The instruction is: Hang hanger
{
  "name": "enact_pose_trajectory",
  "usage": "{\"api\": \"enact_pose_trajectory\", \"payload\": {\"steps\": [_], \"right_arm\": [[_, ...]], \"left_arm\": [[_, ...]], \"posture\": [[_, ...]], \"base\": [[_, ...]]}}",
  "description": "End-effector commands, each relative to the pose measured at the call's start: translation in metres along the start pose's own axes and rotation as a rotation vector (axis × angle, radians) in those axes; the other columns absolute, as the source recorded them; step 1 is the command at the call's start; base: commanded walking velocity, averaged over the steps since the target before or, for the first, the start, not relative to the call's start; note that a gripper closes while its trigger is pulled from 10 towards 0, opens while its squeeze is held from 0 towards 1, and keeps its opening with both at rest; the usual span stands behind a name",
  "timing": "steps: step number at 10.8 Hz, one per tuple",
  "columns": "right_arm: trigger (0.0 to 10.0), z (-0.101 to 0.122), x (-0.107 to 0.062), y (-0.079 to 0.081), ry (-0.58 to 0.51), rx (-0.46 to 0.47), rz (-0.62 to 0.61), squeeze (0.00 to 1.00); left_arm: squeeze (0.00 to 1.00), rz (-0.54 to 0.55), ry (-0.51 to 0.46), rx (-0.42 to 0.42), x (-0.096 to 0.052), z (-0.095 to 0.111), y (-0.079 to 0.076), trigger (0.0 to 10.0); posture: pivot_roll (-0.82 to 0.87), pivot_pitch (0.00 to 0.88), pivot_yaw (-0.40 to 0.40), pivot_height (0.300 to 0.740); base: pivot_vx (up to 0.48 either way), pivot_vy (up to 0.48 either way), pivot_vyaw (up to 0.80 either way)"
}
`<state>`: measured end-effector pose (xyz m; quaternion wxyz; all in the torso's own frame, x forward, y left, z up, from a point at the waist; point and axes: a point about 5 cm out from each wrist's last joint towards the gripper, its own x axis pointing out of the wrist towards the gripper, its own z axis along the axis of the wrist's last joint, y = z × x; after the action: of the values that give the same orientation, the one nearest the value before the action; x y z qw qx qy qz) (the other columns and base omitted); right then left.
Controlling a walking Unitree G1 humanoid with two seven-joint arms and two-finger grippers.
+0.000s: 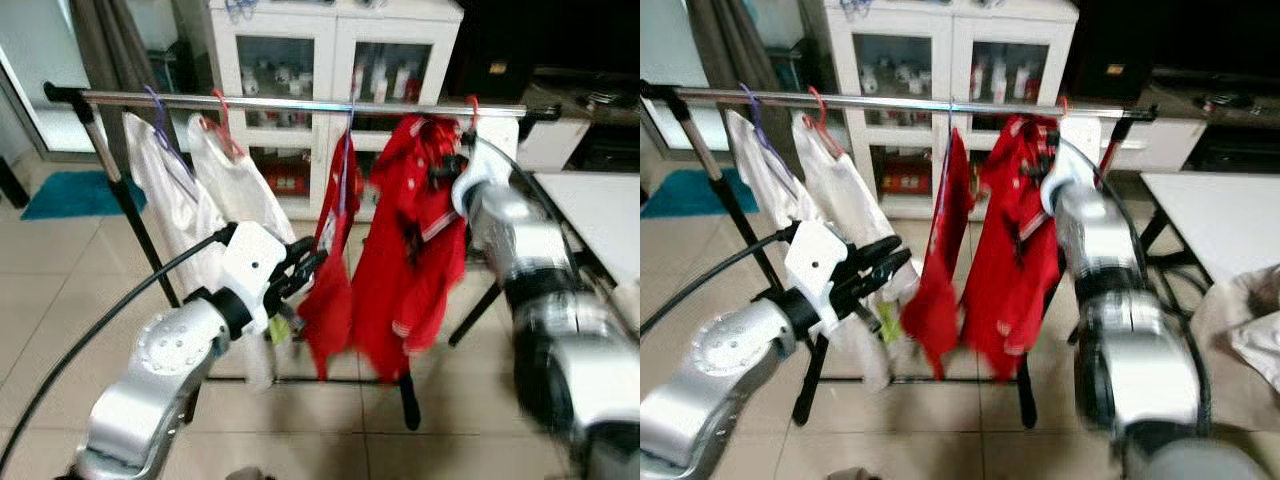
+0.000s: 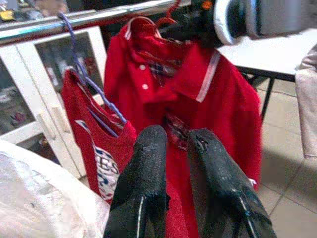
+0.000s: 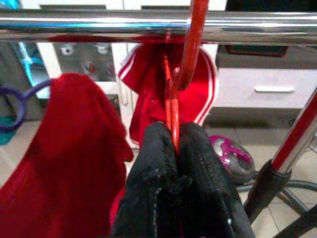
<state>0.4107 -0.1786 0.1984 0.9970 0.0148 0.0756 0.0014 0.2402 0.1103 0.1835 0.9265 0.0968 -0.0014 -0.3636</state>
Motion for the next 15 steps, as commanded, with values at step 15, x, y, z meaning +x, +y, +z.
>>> {"api": "enact_pose_trajectory", "payload": {"steps": [15], "right_arm": [[10.0,0.061,0.008,-0.002,-0.047,-0.067,-0.042,0.00]], "left_arm": [[0.00,0.023,0.100,-0.001,-0.043,0.020,-0.008,10.0]], "posture": [[0.26,0.261,-0.099,0.740]], "base": [[0.000,0.000,0.00]]}}
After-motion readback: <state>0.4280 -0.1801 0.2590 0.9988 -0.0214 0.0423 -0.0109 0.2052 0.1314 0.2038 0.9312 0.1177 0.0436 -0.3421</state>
